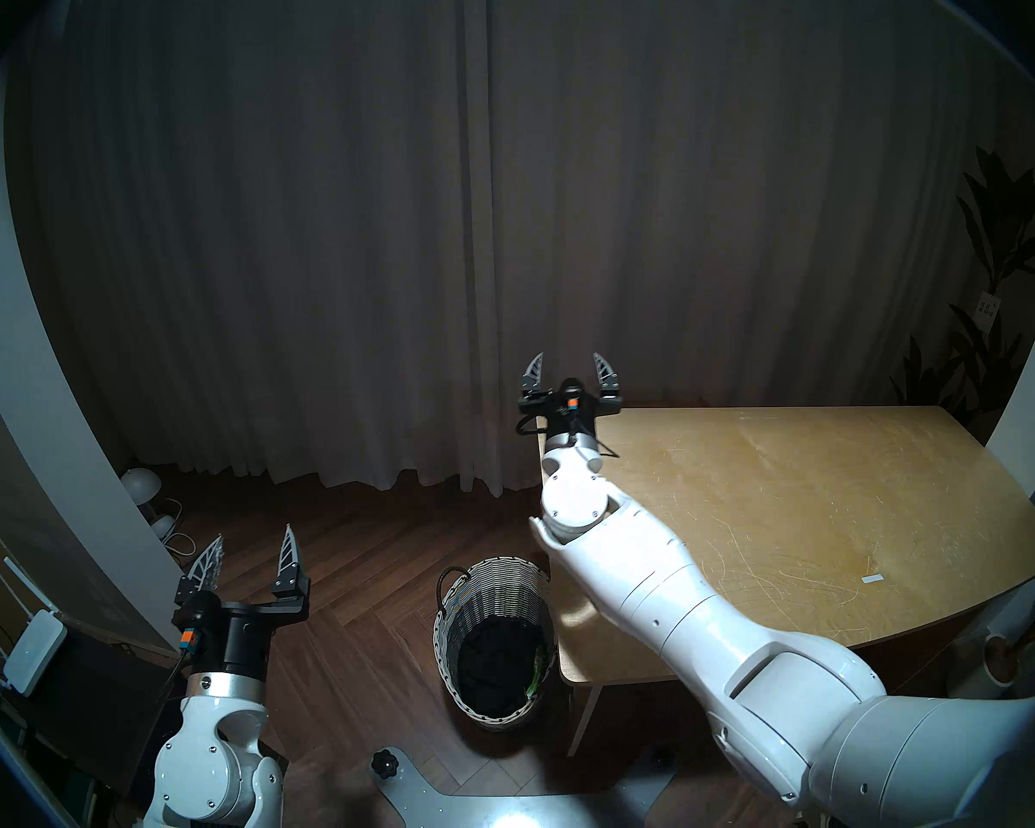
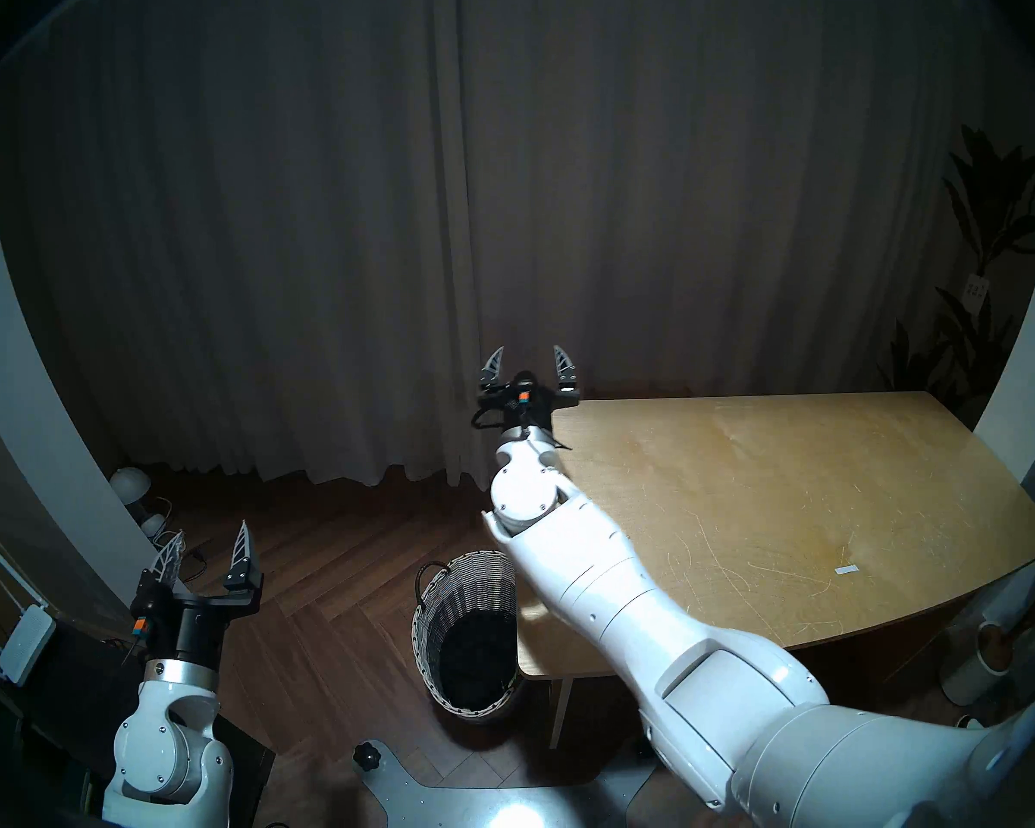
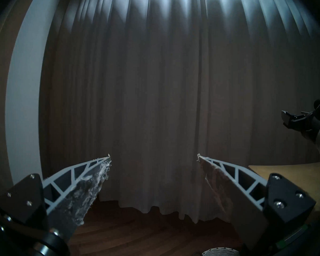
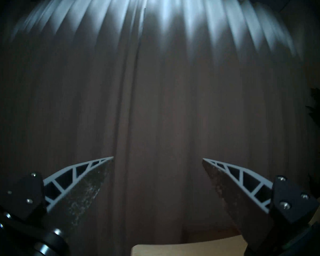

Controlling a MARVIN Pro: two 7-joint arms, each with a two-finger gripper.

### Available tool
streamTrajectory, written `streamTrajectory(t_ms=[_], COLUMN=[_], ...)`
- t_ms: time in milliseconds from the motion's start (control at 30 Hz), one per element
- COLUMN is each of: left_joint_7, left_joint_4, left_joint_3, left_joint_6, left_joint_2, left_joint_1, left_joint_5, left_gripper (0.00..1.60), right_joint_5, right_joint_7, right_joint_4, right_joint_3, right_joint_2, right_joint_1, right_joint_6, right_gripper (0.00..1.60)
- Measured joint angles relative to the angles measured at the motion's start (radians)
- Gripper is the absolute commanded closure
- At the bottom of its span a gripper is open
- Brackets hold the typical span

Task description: Toss clothes into the laundry hamper

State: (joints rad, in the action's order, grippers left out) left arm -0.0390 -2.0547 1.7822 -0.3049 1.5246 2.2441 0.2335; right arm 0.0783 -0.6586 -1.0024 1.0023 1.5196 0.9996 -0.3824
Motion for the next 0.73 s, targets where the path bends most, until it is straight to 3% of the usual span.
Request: streamTrajectory(t_ms=[367,567,733], left_joint_7=[-0.042,-0.063,-0.071], left_joint_4=[0.007,0.036,0.060], left_joint_3=[-0.164,-0.272,-0.327], left_joint_6=[0.084,0.141,0.175], left_joint_2=[-0.011,-0.008,-0.007], left_joint_1=[-0.106,-0.167,-0.204], left_joint_5=[-0.030,-0.050,-0.061], left_gripper=[0.00,0.00,0.00], right_joint_5=[0.030,0.060,0.079], right_joint_7=[-0.061,-0.068,-0.060], right_joint_4=[-0.052,-0.054,-0.062], right_joint_3=[0.161,0.210,0.222], right_joint_2=[-0.128,-0.196,-0.225], right_joint_1=[0.052,0.129,0.178], right_joint_6=[-0.013,-0.014,-0.016], right_gripper=[0.00,0.00,0.00])
